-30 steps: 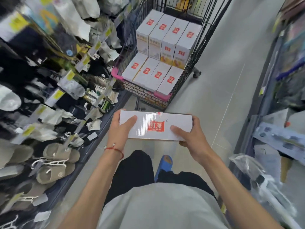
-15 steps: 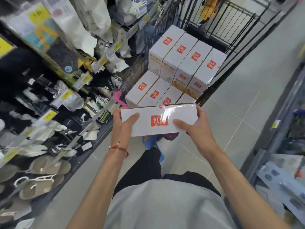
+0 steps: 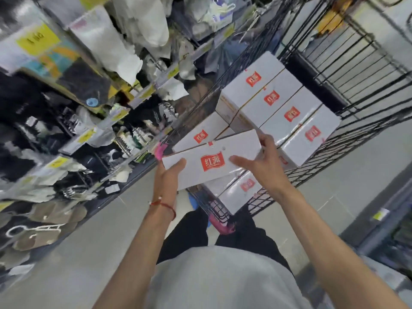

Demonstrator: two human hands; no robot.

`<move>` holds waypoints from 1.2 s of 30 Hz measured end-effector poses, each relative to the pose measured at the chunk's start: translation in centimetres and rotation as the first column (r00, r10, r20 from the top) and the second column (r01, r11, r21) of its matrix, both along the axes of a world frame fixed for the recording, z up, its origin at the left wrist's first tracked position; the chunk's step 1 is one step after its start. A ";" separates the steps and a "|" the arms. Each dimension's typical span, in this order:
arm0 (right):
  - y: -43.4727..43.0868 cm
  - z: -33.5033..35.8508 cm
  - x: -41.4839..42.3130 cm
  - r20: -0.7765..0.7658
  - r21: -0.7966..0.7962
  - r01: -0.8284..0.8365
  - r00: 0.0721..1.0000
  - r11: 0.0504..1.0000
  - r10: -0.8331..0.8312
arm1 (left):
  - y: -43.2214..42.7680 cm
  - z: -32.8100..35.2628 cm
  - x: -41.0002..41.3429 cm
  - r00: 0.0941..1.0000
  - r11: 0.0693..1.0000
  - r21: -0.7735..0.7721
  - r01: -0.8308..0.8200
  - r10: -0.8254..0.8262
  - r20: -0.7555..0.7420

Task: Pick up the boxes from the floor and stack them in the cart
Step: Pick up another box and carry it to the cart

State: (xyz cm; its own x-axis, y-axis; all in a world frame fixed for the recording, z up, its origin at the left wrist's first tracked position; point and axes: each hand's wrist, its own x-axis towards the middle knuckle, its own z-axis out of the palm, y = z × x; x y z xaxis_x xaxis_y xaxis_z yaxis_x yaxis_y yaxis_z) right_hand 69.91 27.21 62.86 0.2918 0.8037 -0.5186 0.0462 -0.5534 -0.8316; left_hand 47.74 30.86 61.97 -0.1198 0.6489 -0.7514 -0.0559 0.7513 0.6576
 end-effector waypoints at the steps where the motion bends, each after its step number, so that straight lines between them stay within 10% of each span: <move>1: 1.1 -0.5 0.5 0.003 -0.005 -0.034 0.999 0.999 0.034 | 0.3 -0.2 0.5 1.000 0.999 -0.025 -0.026 0.026 0.001; 10: 9.2 -2.9 3.8 -0.003 -0.039 -0.376 0.927 0.926 0.376 | 3.4 -3.5 2.5 0.981 0.979 -0.106 -0.172 0.161 -0.108; 36: 13.1 -7.4 0.2 0.611 -0.071 -0.477 0.673 0.876 0.417 | 8.6 -9.9 1.7 0.963 0.966 -0.186 -0.182 0.137 -0.232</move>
State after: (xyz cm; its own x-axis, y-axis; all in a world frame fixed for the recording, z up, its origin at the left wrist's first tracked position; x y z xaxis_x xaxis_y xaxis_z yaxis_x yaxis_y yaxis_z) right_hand 70.12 40.29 55.46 0.1056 0.9518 -0.2879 0.7651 -0.2627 -0.5879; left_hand 49.46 39.43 52.08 -0.3828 0.4440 -0.8101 -0.0602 0.8631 0.5015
